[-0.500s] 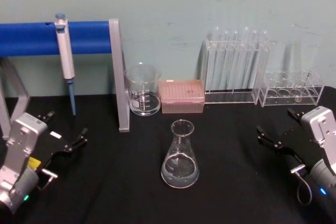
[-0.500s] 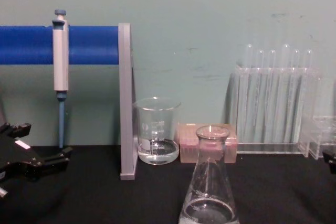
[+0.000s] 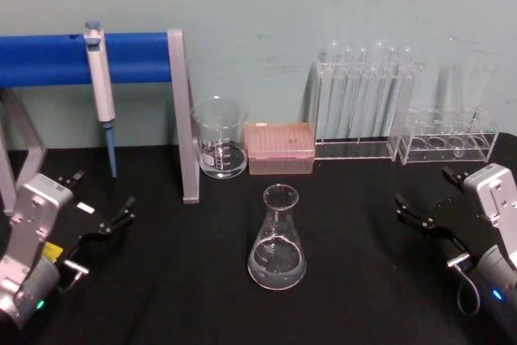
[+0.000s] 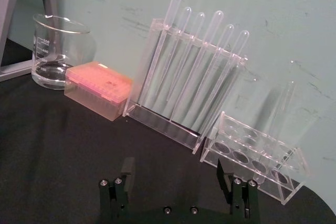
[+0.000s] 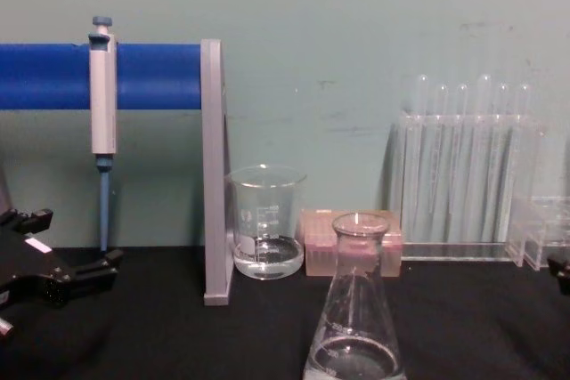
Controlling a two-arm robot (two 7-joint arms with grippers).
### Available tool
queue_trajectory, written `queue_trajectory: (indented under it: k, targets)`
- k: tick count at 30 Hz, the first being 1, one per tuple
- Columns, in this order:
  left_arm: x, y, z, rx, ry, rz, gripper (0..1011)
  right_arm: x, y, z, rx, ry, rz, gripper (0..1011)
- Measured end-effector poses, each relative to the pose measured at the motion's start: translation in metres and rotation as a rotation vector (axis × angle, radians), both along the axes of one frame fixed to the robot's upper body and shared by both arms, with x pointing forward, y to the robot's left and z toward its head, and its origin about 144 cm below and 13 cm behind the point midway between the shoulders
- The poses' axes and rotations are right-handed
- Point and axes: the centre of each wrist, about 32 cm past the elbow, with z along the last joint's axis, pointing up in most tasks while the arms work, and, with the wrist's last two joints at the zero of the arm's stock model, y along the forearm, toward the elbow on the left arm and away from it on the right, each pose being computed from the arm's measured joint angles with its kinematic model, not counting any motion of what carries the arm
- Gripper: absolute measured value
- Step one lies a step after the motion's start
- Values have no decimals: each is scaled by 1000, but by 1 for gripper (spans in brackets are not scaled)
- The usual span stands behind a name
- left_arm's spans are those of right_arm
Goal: Grasp the erlenmeyer flask with one hand, shake it three times, then place it back.
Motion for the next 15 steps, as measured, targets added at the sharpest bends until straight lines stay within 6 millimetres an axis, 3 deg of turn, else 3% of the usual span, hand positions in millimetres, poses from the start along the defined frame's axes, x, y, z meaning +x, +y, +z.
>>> queue_trajectory:
  k: [15]
  targets:
    - [0,0,0,0,0,0,1001,0,0,0,0,0,0,1000]
